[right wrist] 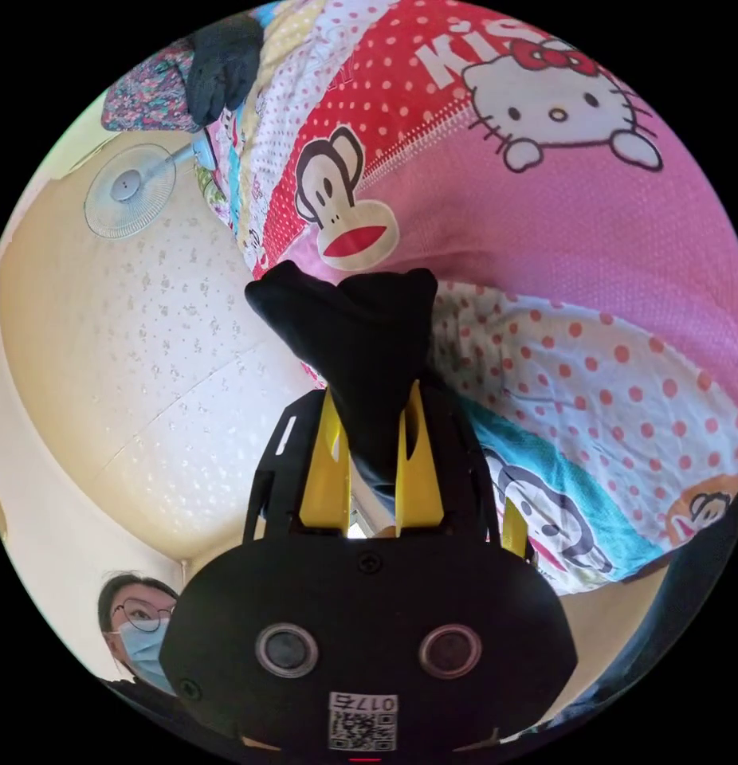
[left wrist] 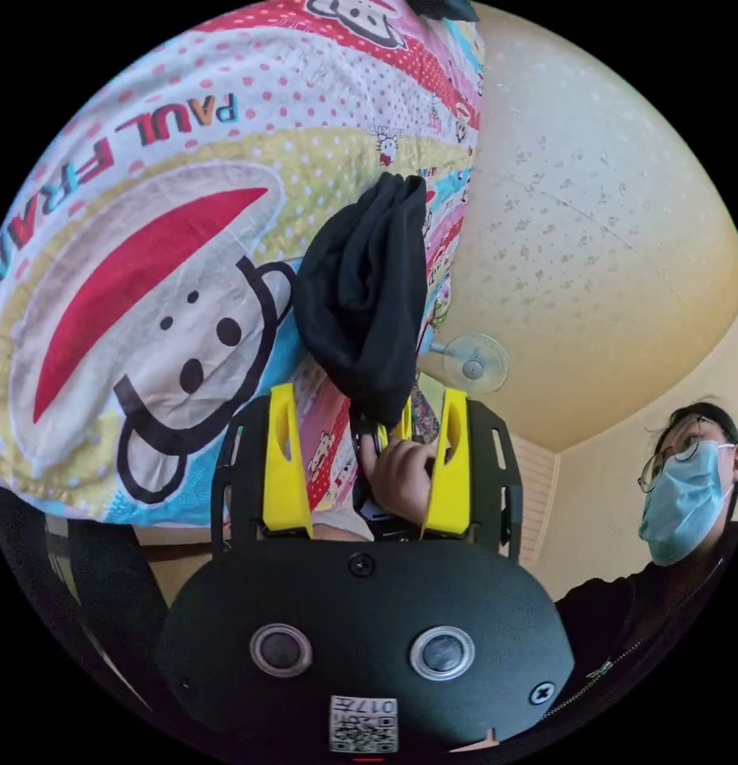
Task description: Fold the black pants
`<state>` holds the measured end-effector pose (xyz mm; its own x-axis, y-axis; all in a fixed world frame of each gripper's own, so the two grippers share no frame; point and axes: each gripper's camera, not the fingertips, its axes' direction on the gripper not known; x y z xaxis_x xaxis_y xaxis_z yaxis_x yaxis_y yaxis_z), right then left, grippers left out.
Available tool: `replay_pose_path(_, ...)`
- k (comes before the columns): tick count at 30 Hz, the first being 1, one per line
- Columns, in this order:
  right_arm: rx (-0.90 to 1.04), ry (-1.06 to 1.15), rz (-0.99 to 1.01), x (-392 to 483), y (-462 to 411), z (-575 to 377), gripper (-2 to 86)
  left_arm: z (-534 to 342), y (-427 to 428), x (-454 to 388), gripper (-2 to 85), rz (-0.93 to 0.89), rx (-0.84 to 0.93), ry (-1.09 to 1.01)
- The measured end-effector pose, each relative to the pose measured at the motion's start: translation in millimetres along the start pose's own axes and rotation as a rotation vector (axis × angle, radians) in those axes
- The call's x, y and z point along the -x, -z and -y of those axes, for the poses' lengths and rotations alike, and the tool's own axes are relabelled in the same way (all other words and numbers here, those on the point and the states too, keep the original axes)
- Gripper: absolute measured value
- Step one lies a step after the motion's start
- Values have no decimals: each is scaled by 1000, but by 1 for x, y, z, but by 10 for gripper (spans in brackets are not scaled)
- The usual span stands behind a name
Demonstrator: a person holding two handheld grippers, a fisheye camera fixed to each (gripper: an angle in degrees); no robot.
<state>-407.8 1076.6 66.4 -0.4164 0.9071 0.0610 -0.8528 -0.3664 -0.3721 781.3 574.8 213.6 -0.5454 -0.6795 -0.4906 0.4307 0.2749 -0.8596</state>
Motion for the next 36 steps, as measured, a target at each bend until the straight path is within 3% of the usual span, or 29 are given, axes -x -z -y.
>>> replay_pose_path(7,57,46,-42,5,6,22,102,54,-15,7,178,15,-21,168)
replay_pose_path(11,108,105,-85,-4,16,34,115,69,1,-4,143,-8,12,125)
replay_pose_path(15,71,126,-81,-23,34,40,147,83,14,-43,129,84,21,46)
replay_pose_path(21,152,40,273,-67,-2,67,172,107,29,-83,123,64,44,34)
replay_pose_path(25,68,-24,198,-63,-1,59,133,128,43,-116,118,96,77,23)
replay_pose_path(36,104,-67,37,6,87,-27,102,108,125,-312,114,236,257,-37)
